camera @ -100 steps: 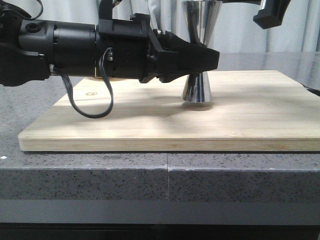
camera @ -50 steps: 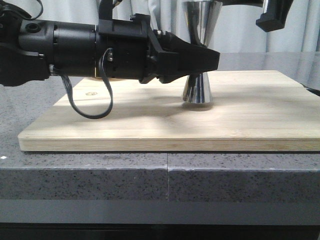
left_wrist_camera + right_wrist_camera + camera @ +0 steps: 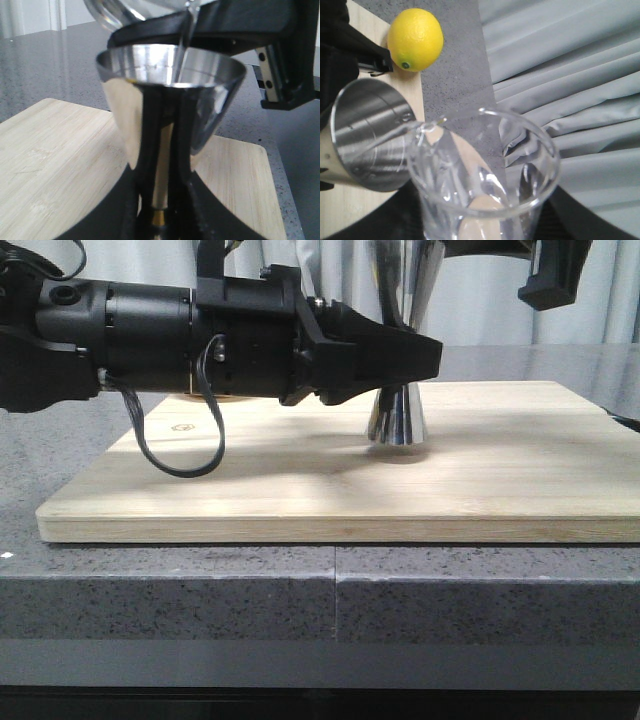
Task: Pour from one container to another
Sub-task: 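Tilt the glass cup with the right gripper, pouring into the jigger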
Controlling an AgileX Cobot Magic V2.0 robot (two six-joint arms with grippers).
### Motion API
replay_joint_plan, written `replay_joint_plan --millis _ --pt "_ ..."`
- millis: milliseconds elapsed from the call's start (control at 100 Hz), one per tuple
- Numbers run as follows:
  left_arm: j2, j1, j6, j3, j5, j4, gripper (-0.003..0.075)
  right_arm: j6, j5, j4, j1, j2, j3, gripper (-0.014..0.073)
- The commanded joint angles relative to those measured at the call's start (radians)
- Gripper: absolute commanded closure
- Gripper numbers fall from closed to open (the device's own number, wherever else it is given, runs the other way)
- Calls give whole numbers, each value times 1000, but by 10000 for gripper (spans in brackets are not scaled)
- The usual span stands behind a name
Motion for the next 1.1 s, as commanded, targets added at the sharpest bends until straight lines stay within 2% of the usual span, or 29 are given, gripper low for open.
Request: replay_joint_plan --millis 0,1090 --pt "-60 1 -7 -27 -81 -45 741 0 -27 12 -1 -34 -36 374" --pt "-60 1 -24 -27 -81 -14 741 -2 -15 -30 -1 -35 -36 374"
